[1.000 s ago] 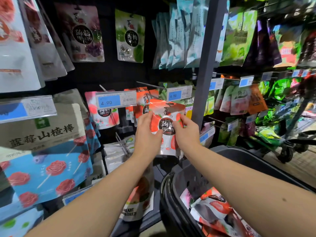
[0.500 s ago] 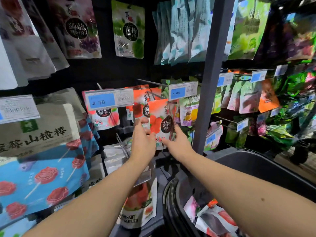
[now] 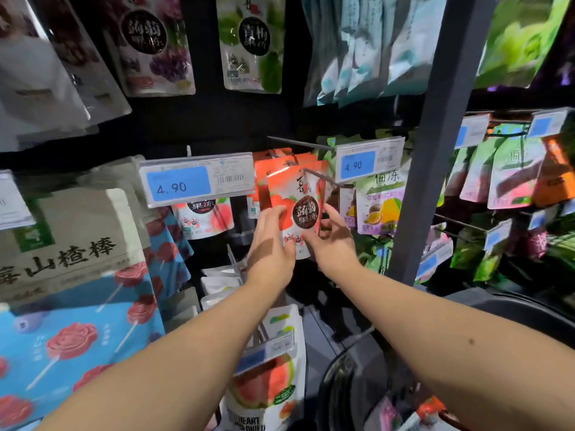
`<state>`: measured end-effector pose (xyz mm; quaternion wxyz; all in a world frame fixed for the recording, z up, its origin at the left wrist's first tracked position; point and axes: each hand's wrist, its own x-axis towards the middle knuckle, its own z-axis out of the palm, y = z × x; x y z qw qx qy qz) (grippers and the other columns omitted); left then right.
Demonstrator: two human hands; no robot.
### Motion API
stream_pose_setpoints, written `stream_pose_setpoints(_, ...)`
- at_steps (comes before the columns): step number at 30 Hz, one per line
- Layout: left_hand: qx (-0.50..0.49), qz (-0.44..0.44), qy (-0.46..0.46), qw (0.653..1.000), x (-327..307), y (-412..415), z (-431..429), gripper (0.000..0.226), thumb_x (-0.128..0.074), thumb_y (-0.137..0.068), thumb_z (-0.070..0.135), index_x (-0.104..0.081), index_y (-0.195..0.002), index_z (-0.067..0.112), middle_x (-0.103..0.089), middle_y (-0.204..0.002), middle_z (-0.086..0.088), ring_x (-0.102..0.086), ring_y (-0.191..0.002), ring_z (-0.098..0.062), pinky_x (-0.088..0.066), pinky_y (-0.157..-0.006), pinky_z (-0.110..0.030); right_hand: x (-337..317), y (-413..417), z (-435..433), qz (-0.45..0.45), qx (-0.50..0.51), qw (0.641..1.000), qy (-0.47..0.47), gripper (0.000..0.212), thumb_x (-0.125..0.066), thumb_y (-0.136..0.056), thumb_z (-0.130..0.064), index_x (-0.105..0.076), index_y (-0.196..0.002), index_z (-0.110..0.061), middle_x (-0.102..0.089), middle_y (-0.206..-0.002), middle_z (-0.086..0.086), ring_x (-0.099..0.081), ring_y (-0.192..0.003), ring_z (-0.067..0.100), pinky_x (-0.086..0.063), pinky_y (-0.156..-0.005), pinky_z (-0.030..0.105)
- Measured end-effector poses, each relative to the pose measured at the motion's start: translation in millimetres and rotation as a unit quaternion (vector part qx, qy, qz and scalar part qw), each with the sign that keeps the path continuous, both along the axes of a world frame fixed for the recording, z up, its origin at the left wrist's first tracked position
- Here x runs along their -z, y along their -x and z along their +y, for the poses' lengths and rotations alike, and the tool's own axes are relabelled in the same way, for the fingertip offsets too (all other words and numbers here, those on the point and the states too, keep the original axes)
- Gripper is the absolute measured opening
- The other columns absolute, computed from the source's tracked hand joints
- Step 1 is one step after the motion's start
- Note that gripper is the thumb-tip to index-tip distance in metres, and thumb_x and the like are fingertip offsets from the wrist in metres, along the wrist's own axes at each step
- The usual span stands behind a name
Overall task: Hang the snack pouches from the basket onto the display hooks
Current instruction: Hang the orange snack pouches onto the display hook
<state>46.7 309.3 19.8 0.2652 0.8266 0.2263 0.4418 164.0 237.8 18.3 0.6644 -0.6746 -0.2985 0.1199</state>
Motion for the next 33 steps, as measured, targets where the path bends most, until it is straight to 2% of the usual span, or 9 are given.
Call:
stream_pose_setpoints(2,-0.016,-0.001,0.007,1.0,-3.4,-10.2,11.3,0.065,-0.053,-0.086,-0.007,-0.045,-0.142,0.025,-0.042,-0.137,0.013,-0.048,-0.125,-0.006,-0.038,-0.111,-0.026,-3.9,-4.4,13.0,-0.026,0.013,0.999,0.039,0.066,-0.078,-0.087,-0.014,-0.049,-0.145,-0.023,-0.067,-0.1,-0.009,-0.064,-0.09,-0.001,-0.051,-0.099,0.027)
stream_pose_setpoints(4,-0.035,0.002,0.021,0.999,-8.2,-18.3,19.7,0.067,-0.049,-0.086,-0.009,-0.045,-0.142,0.026,-0.041,-0.136,0.014,-0.048,-0.123,-0.007,-0.037,-0.11,-0.026,-2.7,-9.4,24.2,-0.101,0.045,0.988,0.104,0.067,-0.075,-0.088,-0.034,-0.045,-0.148,-0.033,-0.065,-0.125,-0.004,-0.06,-0.118,0.012,-0.045,-0.111,0.036)
stream_pose_setpoints(7,-0.05,0.005,0.008,0.999,-9.5,-26.0,35.8,0.069,-0.047,-0.084,-0.012,-0.045,-0.142,0.025,-0.04,-0.137,0.009,-0.048,-0.124,-0.013,-0.039,-0.108,-0.028,-3.2,-13.3,29.0,-0.099,0.029,0.988,0.111,0.067,-0.068,-0.094,-0.029,-0.039,-0.154,-0.032,-0.053,-0.146,-0.003,-0.048,-0.135,0.014,-0.03,-0.11,0.024)
stream_pose_setpoints(12,-0.08,0.041,-0.021,0.996,-2.7,-33.1,60.0,0.063,-0.057,-0.088,-0.002,-0.041,-0.142,0.027,-0.041,-0.133,0.004,-0.05,-0.123,-0.023,-0.049,-0.099,-0.047,-0.1,-25.2,35.5,-0.061,-0.007,0.996,0.068,0.061,-0.065,-0.092,-0.015,-0.047,-0.147,-0.033,-0.054,-0.109,-0.032,-0.049,-0.11,0.0,-0.034,-0.1,0.018)
stream_pose_setpoints(16,-0.113,0.084,-0.037,0.989,-2.6,-38.1,64.8,0.065,-0.065,-0.09,0.008,-0.037,-0.145,0.029,-0.041,-0.14,0.0,-0.038,-0.132,-0.026,-0.047,-0.101,-0.049,0.8,-29.6,52.8,-0.049,-0.016,0.997,0.059,0.063,-0.064,-0.081,-0.014,-0.054,-0.137,-0.04,-0.067,-0.113,-0.025,-0.061,-0.107,-0.002,-0.045,-0.102,0.028)
stream_pose_setpoints(19,-0.105,0.087,-0.007,0.991,-3.2,-41.2,70.4,0.066,-0.061,-0.092,0.007,-0.034,-0.147,0.032,-0.038,-0.144,-0.002,-0.039,-0.133,-0.03,-0.045,-0.103,-0.051,0.6,-32.4,59.8,-0.052,-0.016,0.998,0.036,0.052,-0.062,-0.083,-0.002,-0.06,-0.126,-0.031,-0.062,-0.106,-0.031,-0.055,-0.096,-0.023,-0.041,-0.093,0.006)
stream_pose_setpoints(21,-0.104,0.087,-0.007,0.991,-4.2,-42.9,74.4,0.066,-0.06,-0.092,0.006,-0.034,-0.147,0.03,-0.036,-0.146,-0.003,-0.04,-0.134,-0.031,-0.044,-0.104,-0.051,0.0,-32.3,65.8,-0.052,-0.008,0.998,0.033,0.051,-0.063,-0.084,0.0,-0.059,-0.125,-0.029,-0.058,-0.107,-0.034,-0.055,-0.098,-0.022,-0.032,-0.085,-0.007)
stream_pose_setpoints(26,-0.117,0.087,-0.045,0.988,-7.4,-44.2,83.4,0.067,-0.065,-0.088,0.005,-0.038,-0.145,0.027,-0.037,-0.143,-0.009,-0.044,-0.129,-0.03,-0.047,-0.097,-0.046,3.6,-34.0,78.8,-0.047,-0.019,0.999,0.012,0.06,-0.069,-0.083,-0.005,-0.059,-0.138,-0.026,-0.064,-0.132,-0.014,-0.058,-0.123,0.004,-0.039,-0.114,0.026)
stream_pose_setpoints(33,-0.137,0.093,-0.042,0.985,-9.0,-39.6,74.8,0.064,-0.068,-0.088,0.007,-0.041,-0.144,0.021,-0.036,-0.143,-0.011,-0.04,-0.131,-0.033,-0.045,-0.105,-0.048,-5.0,-27.5,57.8,-0.059,0.013,0.993,0.098,0.044,-0.074,-0.086,-0.025,-0.06,-0.128,-0.021,-0.064,-0.099,-0.016,-0.062,-0.094,0.004,-0.045,-0.087,0.022)
